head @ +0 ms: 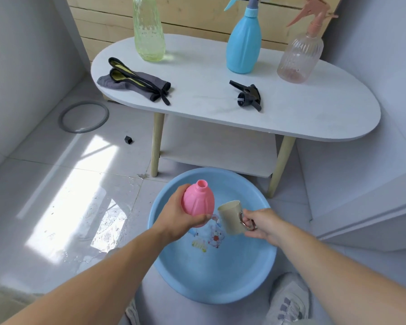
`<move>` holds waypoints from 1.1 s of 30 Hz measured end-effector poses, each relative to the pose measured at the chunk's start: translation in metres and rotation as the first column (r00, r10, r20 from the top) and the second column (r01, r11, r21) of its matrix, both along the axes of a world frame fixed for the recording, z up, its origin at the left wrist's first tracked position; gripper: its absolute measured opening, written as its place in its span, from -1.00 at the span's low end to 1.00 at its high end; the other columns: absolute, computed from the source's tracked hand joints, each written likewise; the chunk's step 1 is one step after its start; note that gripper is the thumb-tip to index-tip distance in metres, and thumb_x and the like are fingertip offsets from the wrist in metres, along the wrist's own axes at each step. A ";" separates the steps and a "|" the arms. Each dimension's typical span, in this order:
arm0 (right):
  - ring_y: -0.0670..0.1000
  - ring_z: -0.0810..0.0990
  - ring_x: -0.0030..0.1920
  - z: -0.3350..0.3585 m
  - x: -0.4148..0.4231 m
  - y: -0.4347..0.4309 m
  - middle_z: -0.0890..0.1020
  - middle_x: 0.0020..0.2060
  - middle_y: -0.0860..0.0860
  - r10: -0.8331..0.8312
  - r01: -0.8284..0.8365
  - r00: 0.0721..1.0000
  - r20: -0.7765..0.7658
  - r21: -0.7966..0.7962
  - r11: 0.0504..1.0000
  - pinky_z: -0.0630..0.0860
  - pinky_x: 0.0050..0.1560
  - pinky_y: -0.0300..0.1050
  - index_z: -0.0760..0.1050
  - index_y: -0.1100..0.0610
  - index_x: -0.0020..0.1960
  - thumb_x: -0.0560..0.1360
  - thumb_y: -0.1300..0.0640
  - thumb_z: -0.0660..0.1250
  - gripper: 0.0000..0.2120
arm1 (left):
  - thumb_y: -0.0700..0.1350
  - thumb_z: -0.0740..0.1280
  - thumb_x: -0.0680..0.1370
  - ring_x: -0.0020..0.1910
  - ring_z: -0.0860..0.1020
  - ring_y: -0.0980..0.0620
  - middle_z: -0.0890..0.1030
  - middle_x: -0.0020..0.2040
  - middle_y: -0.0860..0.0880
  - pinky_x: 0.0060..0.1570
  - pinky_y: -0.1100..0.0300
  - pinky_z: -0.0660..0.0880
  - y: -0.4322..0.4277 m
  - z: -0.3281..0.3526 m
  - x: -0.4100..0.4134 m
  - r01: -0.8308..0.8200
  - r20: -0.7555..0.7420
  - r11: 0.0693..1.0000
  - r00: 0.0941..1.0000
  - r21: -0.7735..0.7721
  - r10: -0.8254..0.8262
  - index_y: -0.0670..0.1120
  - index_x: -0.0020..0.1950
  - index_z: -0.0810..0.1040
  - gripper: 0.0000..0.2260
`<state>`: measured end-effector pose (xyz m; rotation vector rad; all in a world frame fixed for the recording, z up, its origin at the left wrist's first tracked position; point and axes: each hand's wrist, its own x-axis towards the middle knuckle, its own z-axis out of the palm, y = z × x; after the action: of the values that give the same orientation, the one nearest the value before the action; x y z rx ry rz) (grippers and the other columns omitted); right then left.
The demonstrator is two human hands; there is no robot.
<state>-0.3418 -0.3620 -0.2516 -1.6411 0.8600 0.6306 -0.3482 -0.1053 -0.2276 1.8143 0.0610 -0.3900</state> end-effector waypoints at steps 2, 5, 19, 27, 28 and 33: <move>0.08 0.54 -0.17 -0.015 -0.004 0.005 0.52 -0.26 0.14 -0.042 0.042 0.999 -0.017 0.014 0.999 0.65 -0.02 0.08 0.55 0.24 -0.20 0.53 0.15 0.42 -0.81 | -0.16 0.67 0.36 0.08 0.61 0.03 0.58 0.18 0.09 -0.25 0.30 0.61 0.000 -0.001 -0.001 0.011 -0.017 1.000 1.000 -0.003 -0.011 0.13 0.38 0.42 -0.31; 0.11 0.58 -0.09 -0.026 -0.006 0.011 0.56 -0.16 0.17 -0.072 0.072 0.997 -0.006 0.035 0.997 0.66 -0.01 0.02 0.57 0.27 -0.15 0.50 0.16 0.45 -0.82 | -0.18 0.67 0.37 0.07 0.61 0.02 0.57 0.17 0.10 -0.27 0.36 0.58 -0.001 -0.006 -0.004 0.024 -0.030 1.000 0.999 0.008 -0.024 0.16 0.33 0.41 -0.32; 0.09 0.64 -0.11 -0.051 -0.001 0.020 0.63 -0.17 0.09 -0.078 0.077 0.997 -0.009 -0.067 0.995 0.66 0.07 0.01 0.60 0.25 -0.19 0.48 0.09 0.46 -0.78 | -0.15 0.68 0.37 0.10 0.60 0.03 0.56 0.21 0.09 -0.25 0.40 0.57 -0.001 -0.011 -0.002 0.029 -0.044 1.000 0.999 0.012 -0.028 0.17 0.38 0.39 -0.28; 0.11 0.64 -0.01 -0.054 -0.002 0.020 0.64 -0.14 0.12 -0.090 0.091 0.996 0.014 -0.056 0.994 0.67 0.04 0.01 0.60 0.26 -0.19 0.47 0.10 0.47 -0.78 | -0.15 0.68 0.37 0.11 0.59 0.01 0.55 0.23 0.08 -0.25 0.38 0.58 0.001 -0.010 -0.003 0.029 -0.053 1.000 0.998 0.008 -0.029 0.16 0.40 0.38 -0.27; 0.10 0.65 -0.03 -0.055 -0.002 0.020 0.64 -0.13 0.13 -0.092 0.093 0.996 0.020 -0.051 0.994 0.66 0.04 0.01 0.60 0.26 -0.19 0.47 0.09 0.47 -0.78 | -0.17 0.67 0.38 0.10 0.60 0.02 0.55 0.21 0.07 -0.26 0.38 0.58 0.001 -0.010 -0.003 0.031 -0.055 1.000 0.998 0.003 -0.031 0.16 0.39 0.38 -0.28; 0.05 0.67 -0.20 -0.060 -0.008 0.015 0.64 -0.15 0.11 -0.106 0.105 0.993 0.054 0.018 0.994 0.59 0.20 0.06 0.61 0.25 -0.19 0.48 0.06 0.47 -0.75 | -0.22 0.65 0.39 0.07 0.59 0.03 0.55 0.20 0.07 -0.28 0.38 0.58 0.002 -0.008 -0.003 0.023 -0.057 1.000 0.998 -0.021 -0.025 0.13 0.39 0.39 -0.30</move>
<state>-0.3497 -0.3469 -0.3115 -1.5818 0.8934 0.5151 -0.3509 -0.1035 -0.2356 1.7850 0.0749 -0.4581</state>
